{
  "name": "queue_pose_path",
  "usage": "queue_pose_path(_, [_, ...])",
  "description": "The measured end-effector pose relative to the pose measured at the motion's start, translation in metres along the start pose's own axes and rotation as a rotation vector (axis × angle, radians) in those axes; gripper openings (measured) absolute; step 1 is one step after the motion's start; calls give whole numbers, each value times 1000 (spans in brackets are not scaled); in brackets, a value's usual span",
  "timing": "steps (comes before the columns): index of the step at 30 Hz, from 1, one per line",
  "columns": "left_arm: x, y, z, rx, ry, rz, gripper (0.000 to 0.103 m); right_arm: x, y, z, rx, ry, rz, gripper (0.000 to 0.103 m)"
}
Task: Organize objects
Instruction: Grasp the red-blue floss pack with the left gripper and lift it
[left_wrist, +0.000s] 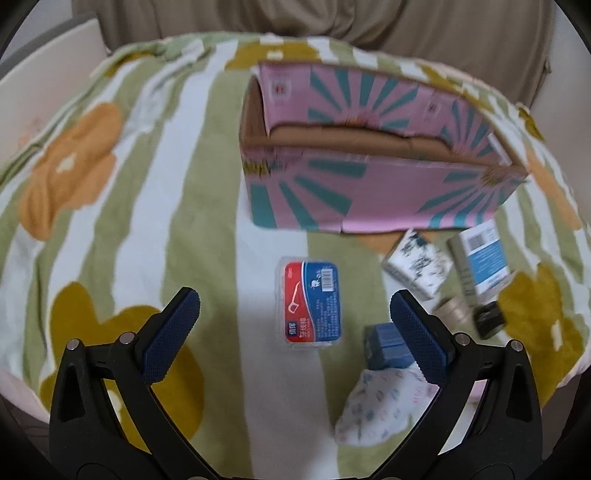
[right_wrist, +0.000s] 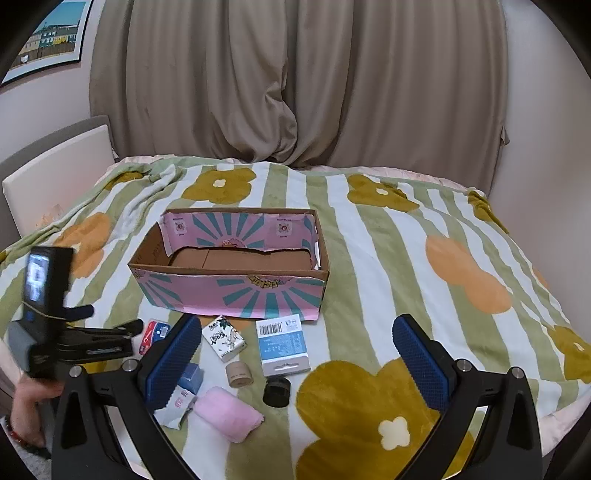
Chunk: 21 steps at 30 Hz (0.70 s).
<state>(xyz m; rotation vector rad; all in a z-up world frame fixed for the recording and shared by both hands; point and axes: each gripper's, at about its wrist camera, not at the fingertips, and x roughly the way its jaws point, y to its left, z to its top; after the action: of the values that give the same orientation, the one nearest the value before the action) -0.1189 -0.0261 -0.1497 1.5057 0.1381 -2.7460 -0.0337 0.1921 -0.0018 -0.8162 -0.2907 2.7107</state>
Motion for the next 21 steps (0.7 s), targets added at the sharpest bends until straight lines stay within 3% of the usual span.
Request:
queue_pose_path(9, [55,-5,-4,7,96,21,93,7,-6,-8,-11,34,-20,103])
queue_pose_path(15, [74,-8,-7,10,139,32,77,9,-11,-11,-13,52,-31,103])
queue_pose_path(18, [77,-8,-9,8,144,17,65,11,-13,-12,-12,60,-34,103])
queue_pose_path(19, [77,-8,-9,11,140,13,55,11,-14,-13,-10,64,-35,103])
queue_pose_path(21, [76,-11,-9,23,137,10,51,12,-15,-13,-8,65,-35,103])
